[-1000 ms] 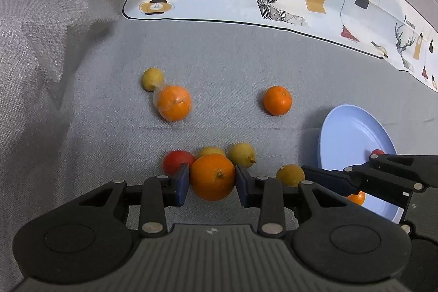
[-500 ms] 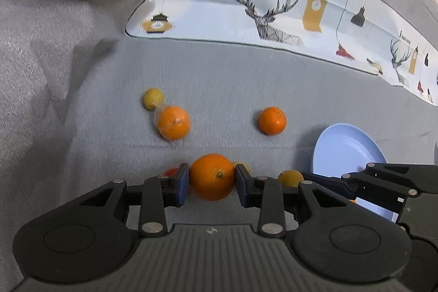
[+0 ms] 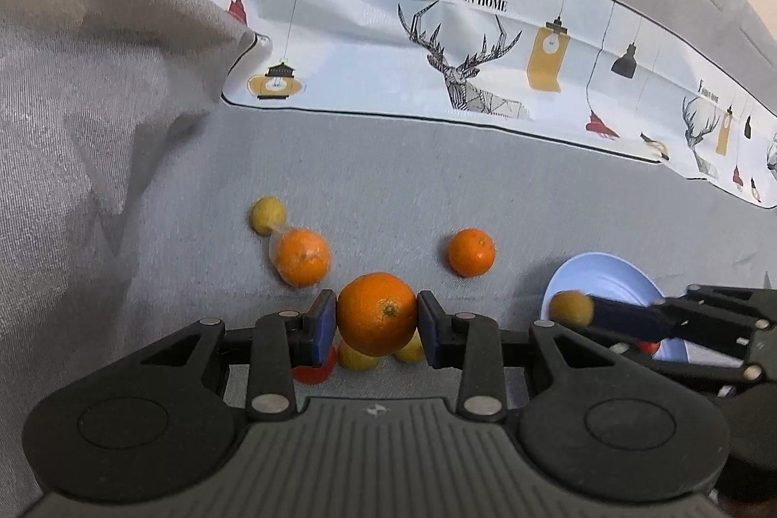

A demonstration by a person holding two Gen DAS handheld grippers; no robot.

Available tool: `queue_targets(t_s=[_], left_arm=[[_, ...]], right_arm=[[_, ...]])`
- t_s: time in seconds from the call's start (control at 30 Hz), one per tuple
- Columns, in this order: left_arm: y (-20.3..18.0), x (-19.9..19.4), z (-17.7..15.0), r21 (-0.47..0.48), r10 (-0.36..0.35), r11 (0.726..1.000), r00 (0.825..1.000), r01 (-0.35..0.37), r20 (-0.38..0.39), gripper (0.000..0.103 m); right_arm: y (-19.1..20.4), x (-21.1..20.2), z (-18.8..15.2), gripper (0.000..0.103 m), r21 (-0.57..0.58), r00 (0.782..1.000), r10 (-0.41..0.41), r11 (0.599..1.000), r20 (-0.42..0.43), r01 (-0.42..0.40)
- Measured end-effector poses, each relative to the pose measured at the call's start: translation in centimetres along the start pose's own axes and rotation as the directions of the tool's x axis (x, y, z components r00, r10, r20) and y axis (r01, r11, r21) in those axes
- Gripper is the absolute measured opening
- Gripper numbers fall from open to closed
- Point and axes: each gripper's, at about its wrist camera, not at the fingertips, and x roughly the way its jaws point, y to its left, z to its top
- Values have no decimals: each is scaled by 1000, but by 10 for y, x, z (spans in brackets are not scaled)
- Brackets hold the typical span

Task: Organize fruits
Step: 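Carry the yellow fruit with the right tool while the left tool carries the orange over the plate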

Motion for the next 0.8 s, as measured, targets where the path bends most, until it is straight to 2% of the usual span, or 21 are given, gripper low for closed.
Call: queue_targets(t_s=[0.23, 0.37, 0.5, 0.6, 0.7, 0.8], left_arm=[[-9, -5, 3, -6, -40, 999, 998, 41, 44, 39], [-26, -9, 3, 19, -100, 995, 992, 99, 71, 39], [-55, -8, 0, 79, -166, 984, 983, 160, 79, 39], [-77, -3, -4, 116, -204, 974, 976, 195, 71, 39], [-96, 4, -8, 142, -225, 966, 973, 216, 50, 39], [-115, 11, -12, 171, -240, 958, 970, 230, 37, 39]], right_arm=[[-50, -29, -5, 27, 78, 996, -69, 995, 56, 64], [-80, -41, -11, 27, 135, 991, -110, 986, 71, 100], [-106, -46, -22, 27, 167, 989, -141, 977, 33, 134], [-116, -44, -34, 27, 142, 986, -163, 976, -37, 167], [-121, -39, -44, 27, 112, 979, -184, 975, -88, 194], [-129, -41, -49, 27, 122, 978, -184, 973, -96, 195]])
